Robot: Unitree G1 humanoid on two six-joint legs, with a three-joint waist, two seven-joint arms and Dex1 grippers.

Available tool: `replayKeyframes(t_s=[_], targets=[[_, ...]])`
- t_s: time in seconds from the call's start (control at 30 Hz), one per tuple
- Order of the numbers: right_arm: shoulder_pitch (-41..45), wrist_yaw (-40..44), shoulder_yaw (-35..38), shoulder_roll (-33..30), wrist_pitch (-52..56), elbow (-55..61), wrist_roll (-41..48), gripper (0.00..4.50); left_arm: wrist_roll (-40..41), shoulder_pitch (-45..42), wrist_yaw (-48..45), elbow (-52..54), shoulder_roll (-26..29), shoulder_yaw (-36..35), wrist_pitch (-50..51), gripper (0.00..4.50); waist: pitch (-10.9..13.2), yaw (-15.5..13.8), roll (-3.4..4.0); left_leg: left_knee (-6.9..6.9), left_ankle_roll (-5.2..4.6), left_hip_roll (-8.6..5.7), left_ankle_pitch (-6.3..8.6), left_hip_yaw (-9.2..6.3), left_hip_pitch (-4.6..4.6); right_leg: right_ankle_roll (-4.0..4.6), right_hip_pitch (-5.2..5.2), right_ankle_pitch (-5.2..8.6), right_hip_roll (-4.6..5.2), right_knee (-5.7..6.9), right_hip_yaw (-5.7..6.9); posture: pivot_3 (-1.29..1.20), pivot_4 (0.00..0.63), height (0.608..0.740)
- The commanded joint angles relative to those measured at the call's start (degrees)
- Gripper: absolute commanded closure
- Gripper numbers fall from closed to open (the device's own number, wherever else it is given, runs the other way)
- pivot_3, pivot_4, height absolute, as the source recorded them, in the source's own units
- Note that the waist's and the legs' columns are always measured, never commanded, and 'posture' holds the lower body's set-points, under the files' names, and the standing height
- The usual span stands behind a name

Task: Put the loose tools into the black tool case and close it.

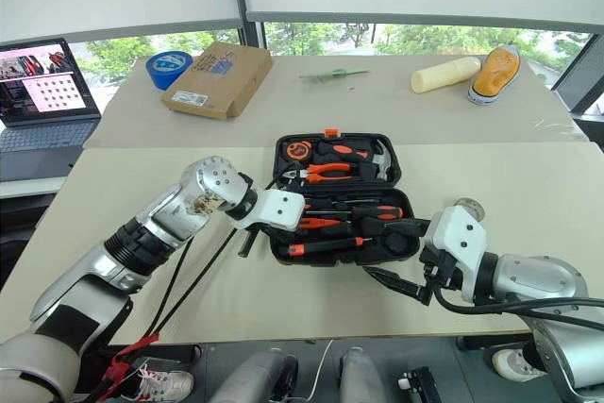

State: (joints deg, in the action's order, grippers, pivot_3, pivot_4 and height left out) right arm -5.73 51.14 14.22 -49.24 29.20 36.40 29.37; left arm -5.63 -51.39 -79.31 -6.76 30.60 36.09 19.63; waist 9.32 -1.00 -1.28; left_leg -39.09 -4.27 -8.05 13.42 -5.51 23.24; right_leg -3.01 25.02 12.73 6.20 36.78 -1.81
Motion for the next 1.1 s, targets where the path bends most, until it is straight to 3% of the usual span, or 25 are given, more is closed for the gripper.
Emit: replayKeyframes(t_s=[0.03,0.23,0.47,0.7,1.1], targets=[[-0.28,-0.14,1.27,0.06,-1.33,0.75,0.05,0.00,-0.58,-1.51,1.04,-1.49,-2.64,-0.54,-0.67,4.47,0.00,-0.24,0.00,0.00,0.00,0.00,0.00,0.00,-0.01,0.00,-0.01,0.00,0.00,0.00,0.00,0.00,0.150,0.735],[-0.62,-0.41,1.36,0.20,-1.31,0.75,0.04,0.00,0.79,-7.44,3.97,-5.93,-5.72,-6.36,-1.61,4.47,0.01,-1.53,-0.02,-0.22,-0.26,-0.03,0.11,0.00,0.09,-0.02,-0.04,-0.01,0.01,-0.01,0.06,0.00,0.150,0.735],[-0.85,-0.44,1.37,0.19,-1.49,0.54,-0.04,0.00,4.91,-9.33,1.21,-3.67,-6.27,-9.74,-2.34,4.47,0.00,-0.89,0.00,-0.25,-0.12,-0.02,0.05,0.00,0.11,-0.03,0.00,-0.01,0.01,0.02,0.05,0.00,0.150,0.735],[-0.60,-0.54,0.95,0.13,-1.61,0.33,-0.22,0.00,2.18,-3.49,-3.53,1.65,-2.42,-4.03,-5.62,4.47,0.00,-0.37,0.01,-0.24,-0.11,-0.02,0.04,0.00,0.08,-0.03,-0.01,-0.02,0.01,0.05,0.02,0.00,0.150,0.735],[-1.12,-0.98,0.87,0.15,-1.17,0.95,-0.01,0.00,-2.24,-0.61,-4.05,0.68,-2.06,0.63,-10.64,4.47,0.00,-0.48,0.01,-0.26,-0.13,-0.02,0.04,0.00,0.08,-0.03,-0.02,-0.02,0.01,0.04,0.03,0.00,0.150,0.735]])
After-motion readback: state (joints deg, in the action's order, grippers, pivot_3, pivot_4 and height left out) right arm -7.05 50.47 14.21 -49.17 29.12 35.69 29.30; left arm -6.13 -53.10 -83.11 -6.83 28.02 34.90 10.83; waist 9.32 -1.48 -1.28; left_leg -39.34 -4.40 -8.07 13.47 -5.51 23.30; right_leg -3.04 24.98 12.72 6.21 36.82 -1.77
